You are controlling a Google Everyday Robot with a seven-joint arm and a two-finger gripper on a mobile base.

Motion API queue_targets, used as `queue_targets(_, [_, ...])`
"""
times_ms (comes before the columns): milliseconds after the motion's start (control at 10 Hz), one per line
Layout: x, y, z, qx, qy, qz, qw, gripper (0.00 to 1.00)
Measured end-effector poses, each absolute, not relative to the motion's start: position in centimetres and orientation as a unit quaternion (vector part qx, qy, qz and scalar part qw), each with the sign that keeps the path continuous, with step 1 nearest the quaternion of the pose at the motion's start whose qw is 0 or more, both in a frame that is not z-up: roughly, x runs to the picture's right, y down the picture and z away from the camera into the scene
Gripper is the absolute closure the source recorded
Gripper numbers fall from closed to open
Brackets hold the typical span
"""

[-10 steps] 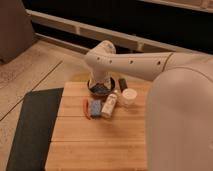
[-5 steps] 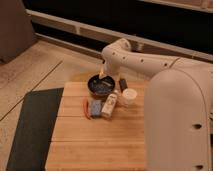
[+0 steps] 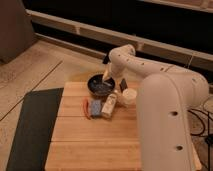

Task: Pick up the ceramic bowl

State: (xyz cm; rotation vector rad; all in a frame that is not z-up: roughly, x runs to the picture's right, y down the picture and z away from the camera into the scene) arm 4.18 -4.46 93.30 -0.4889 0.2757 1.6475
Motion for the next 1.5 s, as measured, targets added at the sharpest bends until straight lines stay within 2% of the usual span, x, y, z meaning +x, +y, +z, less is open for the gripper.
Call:
queue_targets(900, [4.4,-1.4,99.4,-0.259,0.199,0.702,0.633,0.35])
queue_targets(1000, [4.2,-1.0,99.8,-0.264,0.203,0.7,0.631,0.39])
queue_targets(1400, [4.4,-0.4,100.9,-0.272,0.216,0.696,0.628,0.8])
queue_targets(1500, [4.3,-0.7,101.0,-0.271,0.215,0.698,0.627,0.93])
